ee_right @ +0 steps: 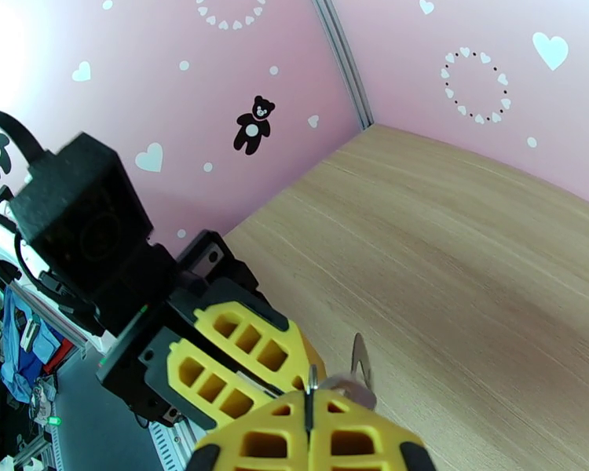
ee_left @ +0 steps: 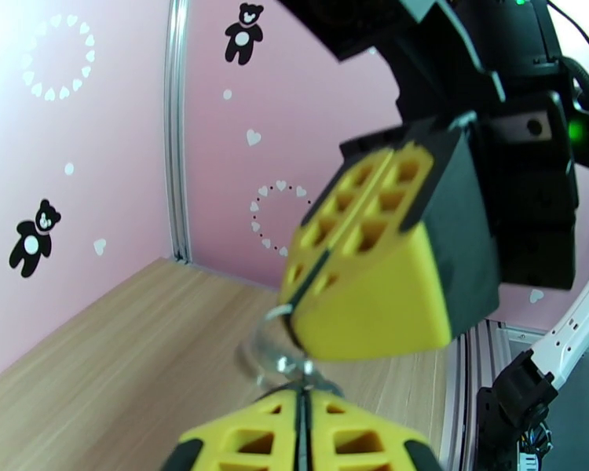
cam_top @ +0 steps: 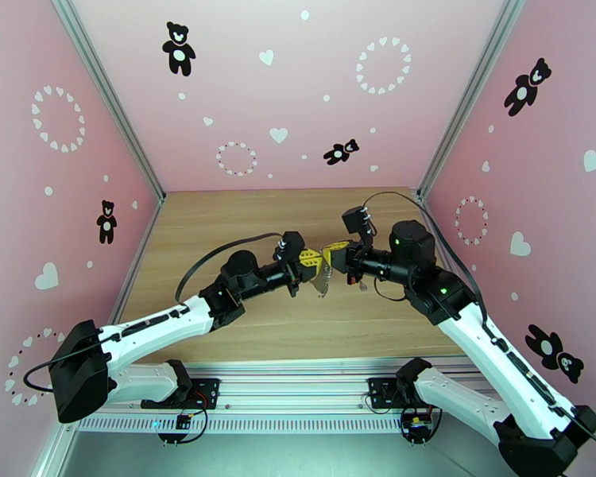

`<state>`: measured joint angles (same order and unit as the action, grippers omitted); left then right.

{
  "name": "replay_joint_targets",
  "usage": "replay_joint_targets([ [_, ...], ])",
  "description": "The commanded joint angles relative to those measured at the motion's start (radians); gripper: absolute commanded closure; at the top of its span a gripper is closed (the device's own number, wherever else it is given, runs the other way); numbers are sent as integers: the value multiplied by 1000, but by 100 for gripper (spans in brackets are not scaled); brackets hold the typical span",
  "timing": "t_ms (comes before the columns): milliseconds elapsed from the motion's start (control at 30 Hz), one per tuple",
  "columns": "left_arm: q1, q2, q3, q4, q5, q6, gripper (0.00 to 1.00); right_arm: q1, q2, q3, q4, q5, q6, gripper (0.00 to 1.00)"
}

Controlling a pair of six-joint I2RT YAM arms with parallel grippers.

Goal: Remove the keys from the keyring

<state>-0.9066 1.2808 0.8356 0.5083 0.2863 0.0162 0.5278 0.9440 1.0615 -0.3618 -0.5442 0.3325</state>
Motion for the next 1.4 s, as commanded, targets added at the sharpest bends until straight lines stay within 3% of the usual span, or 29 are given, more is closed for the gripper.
replay_joint_targets([
  [0,-6,14,39,-12,28,31,92,-4,-23,-14,39,-3,5,100],
  [267,-9,21,42,-28,41,34,91,-4,-28,-1,34,7,3,100],
  [633,-21,-47,7,-133,-39,82,72,-5,-31,15,15,59,25,100],
  [767,-36,-50,-3,-131,-122,94,73,-4,-31,14,15,61,25,100],
  [967,-53,-31,6,-124,-139,108,74,-4,-37,15,7,78,25,100],
  [1100,-57,-16,2,-96,-194,106,83,-3,-41,11,9,78,24,100],
  [1367,-57,-17,-13,-57,-210,106,87,-4,-53,6,11,81,18,100],
])
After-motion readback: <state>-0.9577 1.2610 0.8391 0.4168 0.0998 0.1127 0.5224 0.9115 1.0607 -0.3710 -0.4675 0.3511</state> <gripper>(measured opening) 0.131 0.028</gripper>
